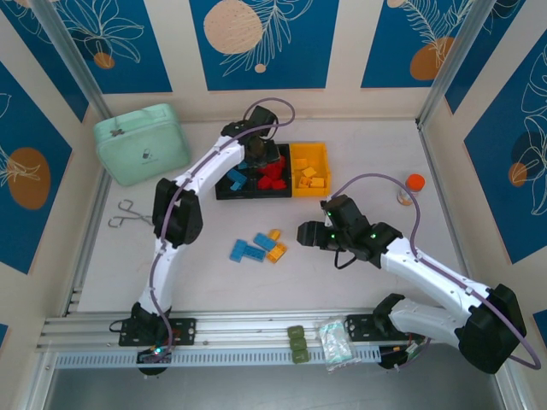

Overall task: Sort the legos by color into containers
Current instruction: Place the lego in the container, then pick up the lego from the center of the table.

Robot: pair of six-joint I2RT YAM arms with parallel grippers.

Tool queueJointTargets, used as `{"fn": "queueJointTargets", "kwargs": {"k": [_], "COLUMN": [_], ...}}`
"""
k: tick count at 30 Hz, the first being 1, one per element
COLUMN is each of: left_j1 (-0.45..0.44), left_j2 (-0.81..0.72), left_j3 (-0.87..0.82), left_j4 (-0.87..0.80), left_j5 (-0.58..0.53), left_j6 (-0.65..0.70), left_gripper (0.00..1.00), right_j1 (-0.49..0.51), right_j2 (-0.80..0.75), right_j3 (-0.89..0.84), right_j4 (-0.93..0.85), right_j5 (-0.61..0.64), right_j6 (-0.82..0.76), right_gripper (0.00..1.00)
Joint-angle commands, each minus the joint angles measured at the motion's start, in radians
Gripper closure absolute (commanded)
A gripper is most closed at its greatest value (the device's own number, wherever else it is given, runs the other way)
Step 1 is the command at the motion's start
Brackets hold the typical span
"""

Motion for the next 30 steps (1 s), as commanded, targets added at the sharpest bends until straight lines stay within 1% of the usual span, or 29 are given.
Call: {"fn": "queueJointTargets", "kwargs": {"k": [1, 5, 7, 13, 16, 20, 22, 30], "left_j1": [0.026, 0.043, 0.05, 0.062, 0.065, 0.067, 0.067, 0.058], "left_j2": [0.071, 0.147, 0.169, 0.196, 0.2, 0.19, 0.18, 0.097], "left_j3": [0.12, 0.237, 0.266, 0.286, 0.288, 0.292, 0.292, 0.267], "left_j4": [-0.096, -0.12, -0.116, -0.096, -0.083, -0.073, -0.074, -0.108], "left_j5": [-0.046, -0.052, -0.044, -0.031, -0.019, -0.022, -0.029, -0.001], "left_j6": [0.043, 0.062, 0.068, 0.077, 0.079, 0.085, 0.087, 0.127], "left_gripper": [0.68, 0.67, 0.66, 0.63, 0.57, 0.48, 0.45, 0.41], "right_j1": [-0.01, -0.016, -0.017, -0.022, -0.022, -0.022, -0.022, -0.022], "right_j2": [-0.022, -0.022, -0.022, -0.012, -0.007, 0.005, 0.01, 0.022], "right_j3": [-0.011, -0.015, -0.016, -0.017, -0.015, -0.01, -0.008, -0.003], "right_j4": [-0.018, -0.019, -0.021, -0.016, -0.011, -0.009, -0.005, 0.01], "right_j5": [0.004, 0.002, 0.004, 0.001, -0.001, -0.004, -0.006, -0.015], "right_j6": [0.014, 0.015, 0.016, 0.018, 0.018, 0.015, 0.016, 0.014], "right_gripper": [0.34, 0.34, 0.34, 0.34, 0.34, 0.34, 0.34, 0.34]}}
